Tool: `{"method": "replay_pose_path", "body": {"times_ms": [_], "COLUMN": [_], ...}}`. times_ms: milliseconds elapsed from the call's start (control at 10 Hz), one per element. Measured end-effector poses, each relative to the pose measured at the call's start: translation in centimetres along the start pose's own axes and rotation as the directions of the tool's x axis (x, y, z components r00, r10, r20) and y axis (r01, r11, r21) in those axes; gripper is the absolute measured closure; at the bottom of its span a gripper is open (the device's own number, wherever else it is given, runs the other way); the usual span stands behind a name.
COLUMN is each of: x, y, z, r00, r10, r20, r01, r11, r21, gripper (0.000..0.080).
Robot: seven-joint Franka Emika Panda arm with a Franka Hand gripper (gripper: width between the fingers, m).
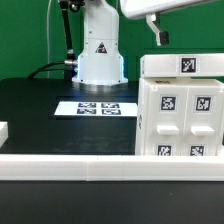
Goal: Assemble cabinet
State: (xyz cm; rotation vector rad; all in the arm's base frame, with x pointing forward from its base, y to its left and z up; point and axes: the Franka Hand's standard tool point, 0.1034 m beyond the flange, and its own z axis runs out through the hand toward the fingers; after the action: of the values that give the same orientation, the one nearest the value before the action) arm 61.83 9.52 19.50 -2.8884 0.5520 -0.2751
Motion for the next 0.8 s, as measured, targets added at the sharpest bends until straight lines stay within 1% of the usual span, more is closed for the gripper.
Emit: {"method": "replay_pose_path", "body": {"times_ms": [100,300,400,500,600,700,800], "x": [0.02,0.30,0.45,0.68,0.69,0.74,0.84], "y": [0.03,-0.08,0.00,0.16,0.22,0.32,0.52], "z": [-0.03,-0.31,-0.55,-0.77,-0.74,-0.75,-0.77], "r00": [0.993,0.954,0.917,0.863,0.842,0.799,0.732], "r10": [-0.114,-0.301,-0.398,-0.504,-0.538,-0.600,-0.680], "r20": [0.000,0.004,0.019,0.028,0.026,0.028,0.032], "r01": [0.114,0.301,0.399,0.504,0.538,0.601,0.681], "r11": [0.993,0.953,0.917,0.863,0.843,0.799,0.733], "r21": [-0.007,-0.011,-0.008,-0.003,-0.004,-0.005,-0.010], "gripper": [0.0002,0.0002,0.0002,0.0002,0.0002,0.0002,0.0002]}}
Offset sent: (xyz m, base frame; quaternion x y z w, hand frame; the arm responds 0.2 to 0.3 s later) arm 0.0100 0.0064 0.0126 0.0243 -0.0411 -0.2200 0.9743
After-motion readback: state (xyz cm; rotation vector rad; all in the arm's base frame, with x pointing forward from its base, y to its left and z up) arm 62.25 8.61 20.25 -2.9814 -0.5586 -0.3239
